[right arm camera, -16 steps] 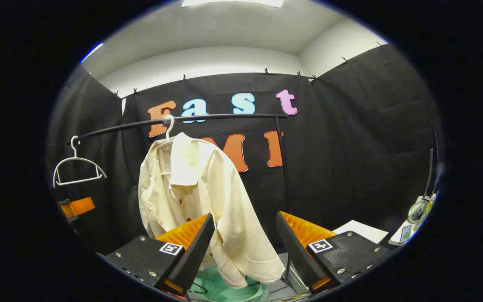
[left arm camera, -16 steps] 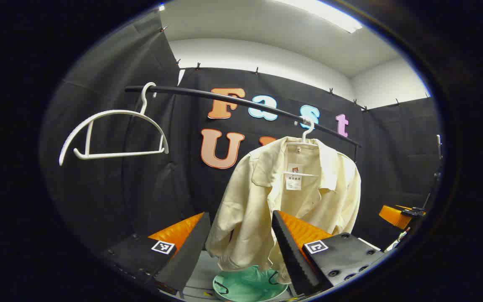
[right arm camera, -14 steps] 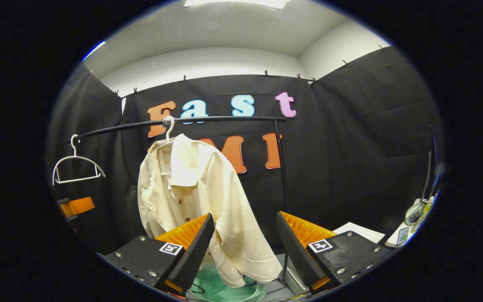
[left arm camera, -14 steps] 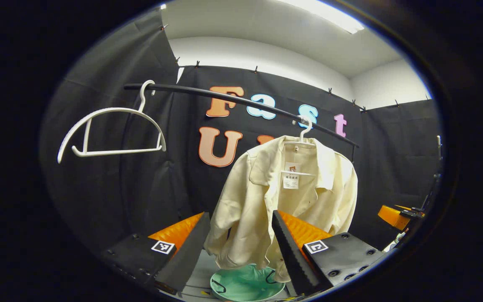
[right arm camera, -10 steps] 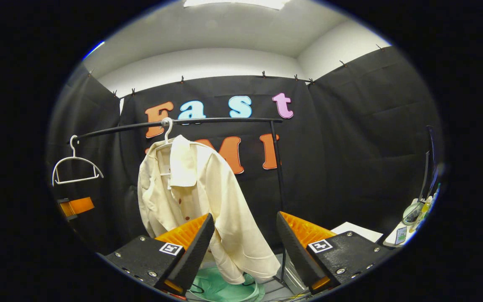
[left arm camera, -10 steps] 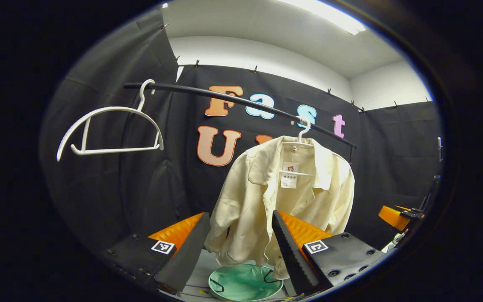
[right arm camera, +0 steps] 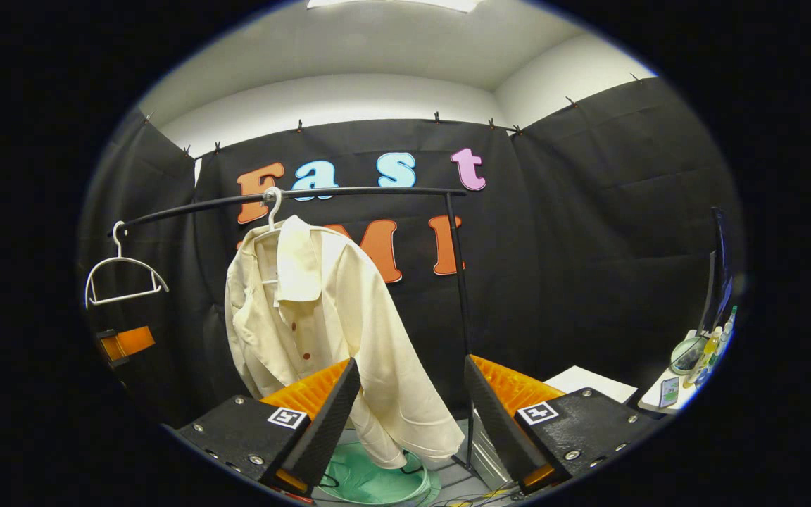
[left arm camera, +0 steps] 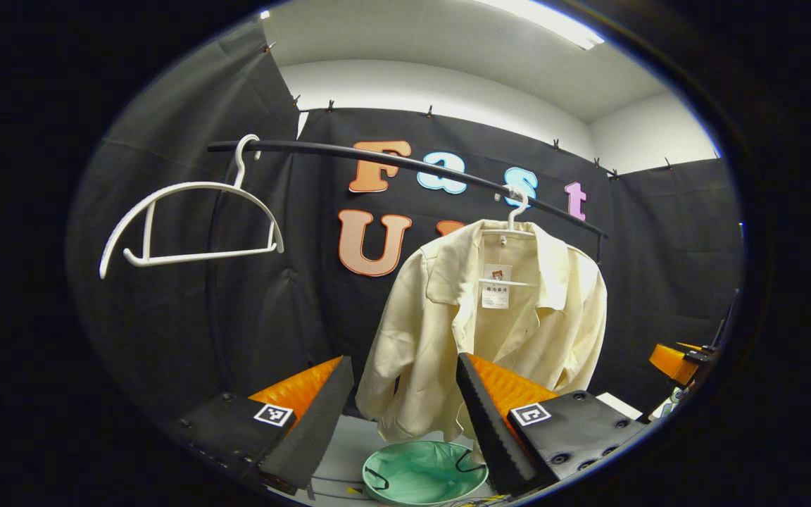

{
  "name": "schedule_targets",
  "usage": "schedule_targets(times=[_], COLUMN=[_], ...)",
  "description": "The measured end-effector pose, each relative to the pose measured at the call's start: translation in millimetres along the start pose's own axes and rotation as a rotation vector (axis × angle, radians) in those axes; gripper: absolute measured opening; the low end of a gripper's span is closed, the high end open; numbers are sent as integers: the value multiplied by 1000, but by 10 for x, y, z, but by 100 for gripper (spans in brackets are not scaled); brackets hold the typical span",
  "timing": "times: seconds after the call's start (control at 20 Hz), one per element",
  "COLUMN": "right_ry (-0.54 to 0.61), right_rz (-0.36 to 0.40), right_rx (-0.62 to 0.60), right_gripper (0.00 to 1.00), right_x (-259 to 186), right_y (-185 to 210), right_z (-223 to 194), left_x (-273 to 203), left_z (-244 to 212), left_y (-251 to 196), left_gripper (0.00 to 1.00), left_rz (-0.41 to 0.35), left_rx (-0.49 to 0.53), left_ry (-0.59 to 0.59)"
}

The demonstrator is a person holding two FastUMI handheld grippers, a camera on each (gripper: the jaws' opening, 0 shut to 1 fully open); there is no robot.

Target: Grasp the clothes on the hanger with both hands and then place them into the laundry hamper below.

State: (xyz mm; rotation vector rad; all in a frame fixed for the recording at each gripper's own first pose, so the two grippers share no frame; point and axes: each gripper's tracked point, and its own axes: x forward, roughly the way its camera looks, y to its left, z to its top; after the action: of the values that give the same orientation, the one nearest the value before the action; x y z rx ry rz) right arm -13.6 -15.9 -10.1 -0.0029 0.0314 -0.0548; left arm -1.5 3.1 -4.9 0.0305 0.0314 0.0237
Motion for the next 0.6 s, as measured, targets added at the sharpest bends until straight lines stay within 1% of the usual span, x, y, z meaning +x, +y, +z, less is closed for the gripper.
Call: schedule_targets(times=[0.25,0.6], right_ry=[8,23], right_rz=[21,96], right_rx=[-4,-16], right_gripper=[93,92], right_x=[52,222], right_y=[68,431], right_z=[-31,-88], left_x=[68,89], left_z=[-28,-86], left_y=[-23,-14], left_gripper=[96,96], left_rz=[-3,0], left_rx=[-22,-22], left_ry=[14,32])
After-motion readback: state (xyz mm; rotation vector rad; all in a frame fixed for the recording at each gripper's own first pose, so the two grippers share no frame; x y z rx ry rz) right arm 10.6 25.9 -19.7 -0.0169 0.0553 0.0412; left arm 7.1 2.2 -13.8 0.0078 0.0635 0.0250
